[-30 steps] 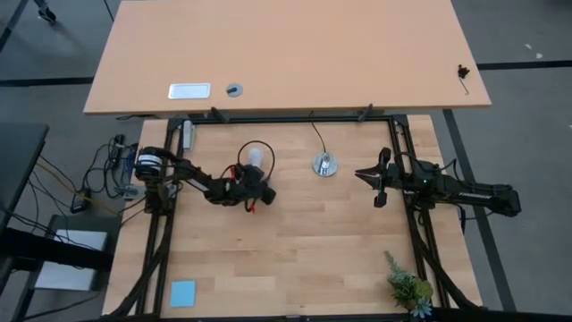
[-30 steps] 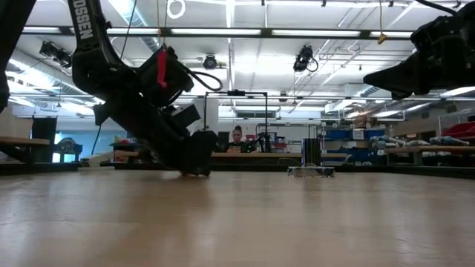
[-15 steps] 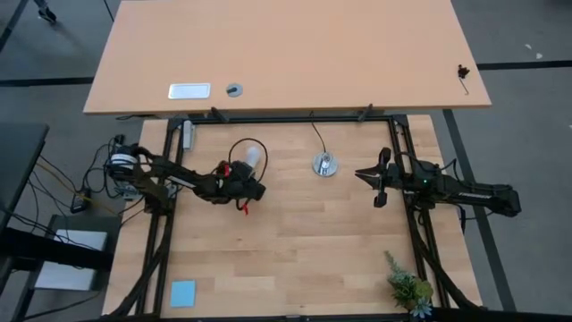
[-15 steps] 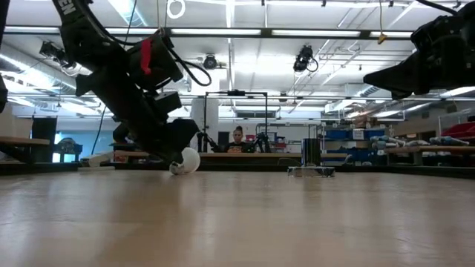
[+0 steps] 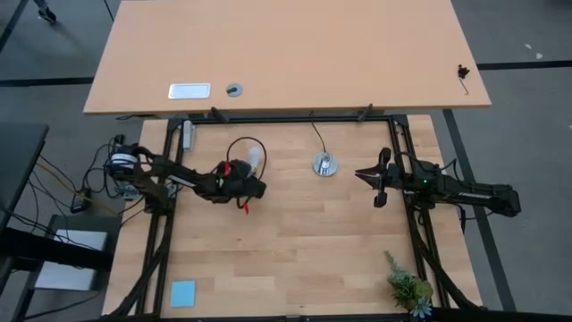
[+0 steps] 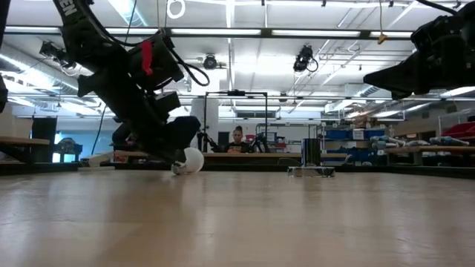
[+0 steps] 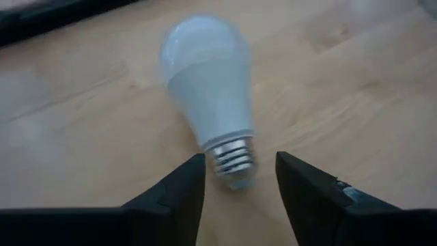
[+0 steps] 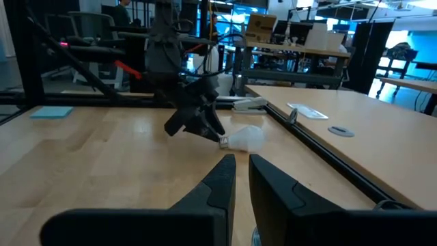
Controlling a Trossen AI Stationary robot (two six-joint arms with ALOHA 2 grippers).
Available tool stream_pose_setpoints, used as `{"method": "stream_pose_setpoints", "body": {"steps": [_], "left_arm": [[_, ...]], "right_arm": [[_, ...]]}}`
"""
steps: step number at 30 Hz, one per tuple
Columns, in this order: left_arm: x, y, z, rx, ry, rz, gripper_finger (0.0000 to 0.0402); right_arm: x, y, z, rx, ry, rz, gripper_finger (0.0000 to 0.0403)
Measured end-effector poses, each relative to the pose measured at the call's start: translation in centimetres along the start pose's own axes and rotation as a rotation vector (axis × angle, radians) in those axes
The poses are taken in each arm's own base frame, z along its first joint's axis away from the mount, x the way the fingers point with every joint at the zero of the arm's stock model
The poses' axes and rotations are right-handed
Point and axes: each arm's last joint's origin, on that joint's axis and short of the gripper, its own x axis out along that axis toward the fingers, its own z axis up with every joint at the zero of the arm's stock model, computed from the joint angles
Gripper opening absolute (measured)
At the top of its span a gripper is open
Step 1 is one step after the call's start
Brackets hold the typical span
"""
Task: Screw lightbulb
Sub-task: Insert the white lightbulb into the silver lamp
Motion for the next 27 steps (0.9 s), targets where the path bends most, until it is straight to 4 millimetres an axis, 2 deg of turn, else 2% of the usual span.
{"method": "stream_pose_setpoints", "body": {"steps": [5,9,20,27], "left_arm": [[0.6,0.5,0.4,-0.023,0.007,0.020,0.0220],[0.8,0.4,0.8,-0.012,0.021,-0.031,0.0234],[1.5,0.5,1.2,0.040,0.031,-0.075,0.0237],[3.4,-0.6,-0.1,0.090,0.013,-0.137,0.0237]], "right_arm": [[0.0,0.0,0.0,0.000,0.000,0.000,0.0052],[0.0,0.0,0.0,0.000,0.000,0.000,0.0052],[0.0,0.0,0.0,0.000,0.000,0.000,0.0052],[0.0,0.0,0.0,0.000,0.001,0.000,0.0052]]}}
